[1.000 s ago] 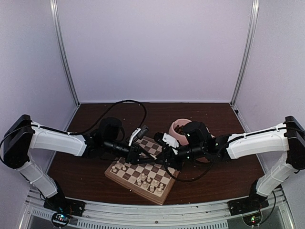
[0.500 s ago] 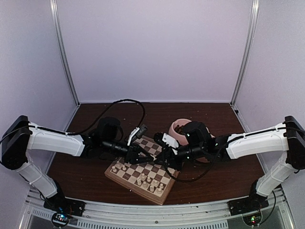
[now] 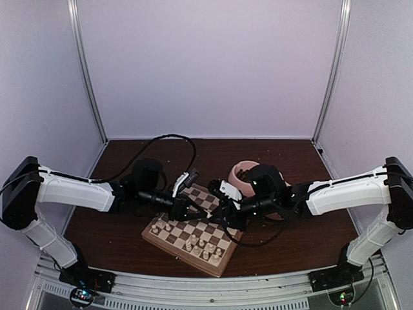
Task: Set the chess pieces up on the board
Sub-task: Pass from the right arm to the left, then place the knight at b1.
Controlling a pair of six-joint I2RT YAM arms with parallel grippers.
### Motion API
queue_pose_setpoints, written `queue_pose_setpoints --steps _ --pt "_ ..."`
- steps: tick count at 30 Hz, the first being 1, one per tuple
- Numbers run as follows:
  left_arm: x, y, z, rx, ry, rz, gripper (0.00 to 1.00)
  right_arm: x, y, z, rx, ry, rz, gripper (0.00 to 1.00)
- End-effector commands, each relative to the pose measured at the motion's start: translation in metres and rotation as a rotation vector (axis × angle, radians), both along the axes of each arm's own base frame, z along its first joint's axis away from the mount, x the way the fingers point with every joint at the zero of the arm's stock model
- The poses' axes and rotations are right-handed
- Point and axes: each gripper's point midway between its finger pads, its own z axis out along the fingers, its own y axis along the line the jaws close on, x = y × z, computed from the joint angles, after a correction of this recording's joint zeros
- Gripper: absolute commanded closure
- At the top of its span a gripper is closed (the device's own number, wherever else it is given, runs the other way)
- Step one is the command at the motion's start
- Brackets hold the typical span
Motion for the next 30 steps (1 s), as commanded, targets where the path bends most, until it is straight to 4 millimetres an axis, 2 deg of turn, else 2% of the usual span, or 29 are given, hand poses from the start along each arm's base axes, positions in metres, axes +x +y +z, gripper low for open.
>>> queue_pose_setpoints --steps 1,8,14,19,24,30 --pt "-0.001 -0.001 0.021 -0.053 -0.085 -0.011 0.86 0.003 0.0 0.002 -0.005 -0.014 -0.014 0.79" --pt "0.013 0.006 0.01 0.035 -0.12 0.071 0.92 0.005 -0.004 0.004 0.004 -0.032 -0.03 0.64" --pt "0.023 0.014 0.005 0.101 -0.144 0.134 0.92 0.009 -0.008 0.009 0.017 -0.059 -0.062 0.51" --pt "0.033 0.029 0.002 0.223 -0.217 0.225 0.92 0.012 -0.016 0.016 0.047 -0.095 -0.102 0.48" --pt "0.029 0.036 0.013 0.247 -0.261 0.234 0.91 0.02 -0.025 0.019 0.06 -0.133 -0.165 0.48" --pt "0.016 0.058 0.003 0.346 -0.26 0.254 0.92 0.03 -0.034 0.023 0.059 -0.172 -0.238 0.48"
